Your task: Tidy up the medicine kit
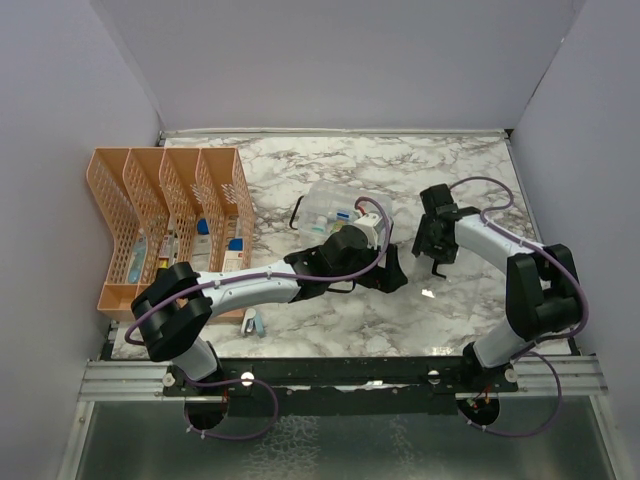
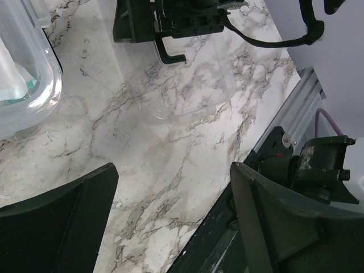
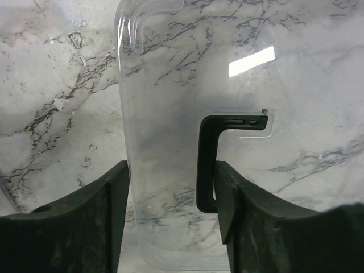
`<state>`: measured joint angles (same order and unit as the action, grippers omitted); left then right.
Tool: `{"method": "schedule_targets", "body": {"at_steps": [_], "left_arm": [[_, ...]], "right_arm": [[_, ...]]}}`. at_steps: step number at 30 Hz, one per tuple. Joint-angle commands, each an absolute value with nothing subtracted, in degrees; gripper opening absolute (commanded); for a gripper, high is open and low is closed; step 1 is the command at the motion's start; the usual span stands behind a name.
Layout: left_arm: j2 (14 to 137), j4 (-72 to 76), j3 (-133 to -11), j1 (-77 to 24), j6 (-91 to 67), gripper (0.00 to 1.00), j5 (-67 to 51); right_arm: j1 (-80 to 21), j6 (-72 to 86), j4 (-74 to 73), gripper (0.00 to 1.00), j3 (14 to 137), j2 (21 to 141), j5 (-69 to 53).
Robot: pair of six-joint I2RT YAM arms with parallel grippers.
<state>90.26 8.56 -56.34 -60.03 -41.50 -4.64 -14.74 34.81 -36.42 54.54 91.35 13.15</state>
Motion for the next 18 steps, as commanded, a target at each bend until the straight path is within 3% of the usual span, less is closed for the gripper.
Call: {"method": "schedule_targets", "body": {"at_steps": [1, 3, 6, 18], "left_arm": [[89.26, 10.59, -55.79, -60.35, -41.71, 0.83, -3.24], [89.63, 10.49, -56.02, -60.34, -41.76, 0.84, -2.73], [90.43, 9.35, -57.50, -60.38, -41.29, 0.84, -2.15], [94.25, 9.70, -60.39, -61.12, -44.12, 0.84, -1.05]], "right_arm": [[-14.85, 35.80, -35.84, 0.49, 54.34, 93.96, 15.22], [-14.94, 36.01, -36.16, 0.41, 54.49, 93.46, 15.75], [-14.94, 36.33, -36.53, 0.38, 54.49, 91.88, 16.02], [-14.93, 38.51, -36.30, 0.38, 51.29, 82.16, 10.07]]}}
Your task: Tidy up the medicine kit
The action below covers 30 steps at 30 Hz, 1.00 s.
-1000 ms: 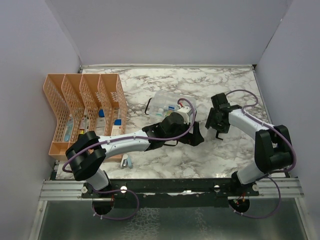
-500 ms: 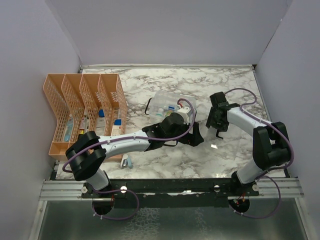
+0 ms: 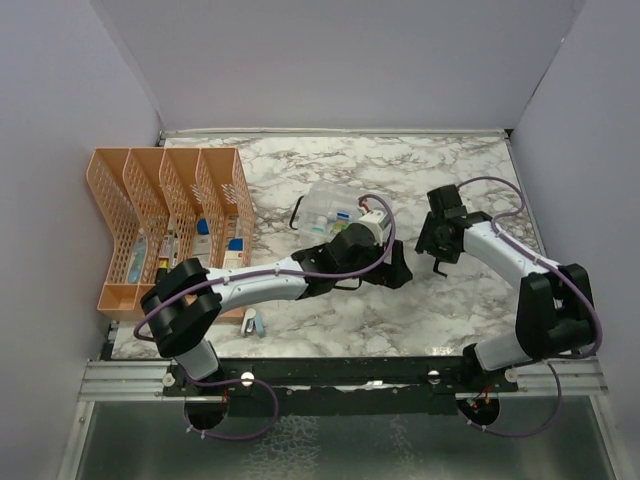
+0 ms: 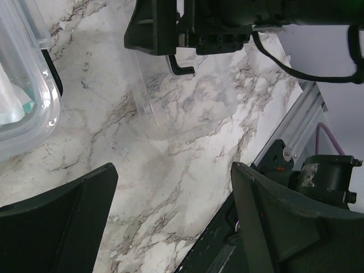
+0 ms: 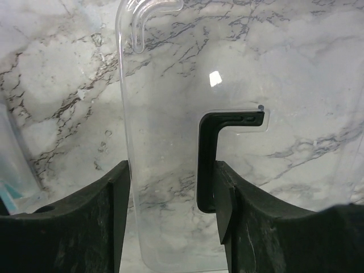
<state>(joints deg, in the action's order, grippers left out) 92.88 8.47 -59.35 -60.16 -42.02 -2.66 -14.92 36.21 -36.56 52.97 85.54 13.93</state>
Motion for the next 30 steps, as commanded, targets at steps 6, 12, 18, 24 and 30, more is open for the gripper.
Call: {"method": "schedule_targets", "body": {"at_steps": [6, 12, 18, 24, 30], "left_arm": [[96.37, 12.06, -59.13, -61.38, -48.10, 0.84, -2.39], [98.85, 13.86, -59.79, -61.43, -52.71, 0.81, -3.72], [100.12, 13.29, -60.96, -61.60, -57.26, 0.80, -1.84], [99.51, 13.93, -59.00, -61.84, -57.90, 0.80, -0.25], [98.30, 13.72, -57.77, -61.83, -57.39, 0.80, 0.88]], "right_arm": [[-14.89, 39.28, -36.30, 0.38, 50.17, 78.13, 6.42], [-14.94, 39.61, -36.58, 0.38, 49.46, 74.70, 2.51], [-14.93, 39.68, -38.25, 0.38, 48.84, 73.85, 5.32], [-14.93, 38.75, -40.31, 0.58, 49.49, 78.13, 12.80], [-14.83, 36.82, -38.73, 0.64, 51.05, 82.39, 15.46]]}}
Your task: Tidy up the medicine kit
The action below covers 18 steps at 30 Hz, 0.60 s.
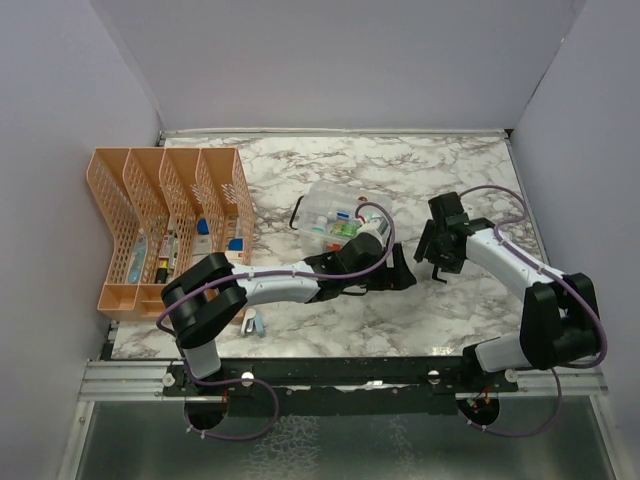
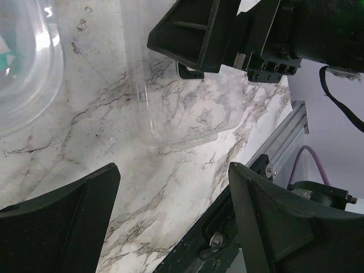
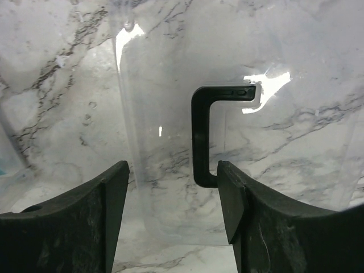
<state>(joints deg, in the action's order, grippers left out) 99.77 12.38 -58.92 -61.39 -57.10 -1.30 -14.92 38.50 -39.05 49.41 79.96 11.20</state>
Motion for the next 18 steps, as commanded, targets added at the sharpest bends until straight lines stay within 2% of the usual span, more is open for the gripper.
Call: {"method": "schedule_targets", "body": {"at_steps": [1, 9, 18], "left_arm": [[98.20, 13.73, -57.68, -61.83, -57.30, 0.80, 0.82], [97.80, 13.80, -57.60, -61.79, -56.36, 0.80, 0.94], [97.56, 13.69, -57.18, -61.82, -55.88, 0.80, 1.83]], "right_arm": [[-14.93, 36.30, -38.32, 0.64, 51.45, 83.16, 15.21], [-14.94, 34.26, -36.65, 0.64, 52.45, 87.54, 13.10], [-15.55, 33.64, -37.99, 0.64, 54.19, 85.61, 13.76]]}}
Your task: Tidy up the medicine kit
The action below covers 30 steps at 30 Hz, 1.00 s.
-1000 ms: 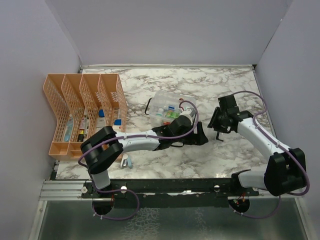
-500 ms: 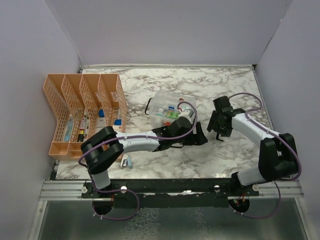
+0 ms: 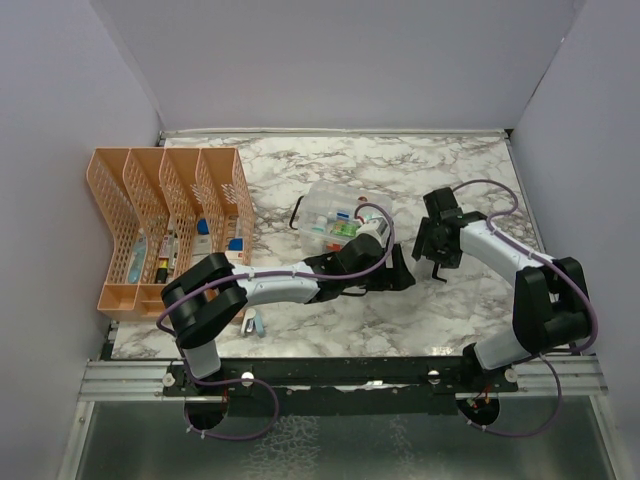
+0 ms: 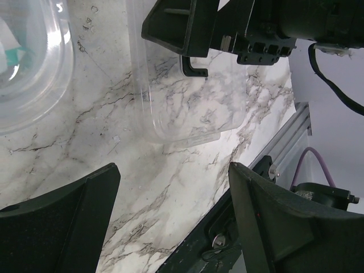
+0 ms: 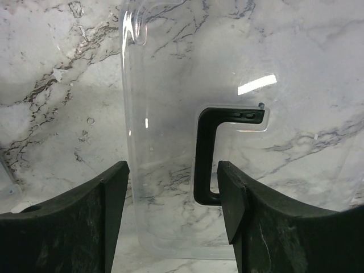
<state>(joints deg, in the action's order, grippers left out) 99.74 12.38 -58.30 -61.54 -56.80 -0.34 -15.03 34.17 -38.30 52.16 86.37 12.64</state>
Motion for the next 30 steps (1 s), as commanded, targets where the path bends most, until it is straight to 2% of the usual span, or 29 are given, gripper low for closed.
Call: {"method": "schedule_targets", "body": {"at_steps": [1, 21, 26, 30], "left_arm": [[97.56, 13.63, -57.07, -61.83, -55.85, 0.80, 2.01], [95.89, 13.32, -56.06, -61.76, -55.72, 0.80, 2.94], [96.02, 12.70, -55.99, -61.77, -55.81, 0.81, 3.72], [96.54, 12.42, -56.21, -61.76, -55.89, 0.83, 3.68]], "right_arm": [[-15.62, 33.89, -38.38, 0.64, 54.58, 85.47, 13.96], [-16.25, 37.43, -37.59, 0.66, 53.17, 89.99, 16.03], [-16.45, 39.41, -37.62, 0.58, 52.69, 91.77, 18.59], [-16.61, 39.65, -37.58, 0.58, 52.47, 92.09, 19.78]]}}
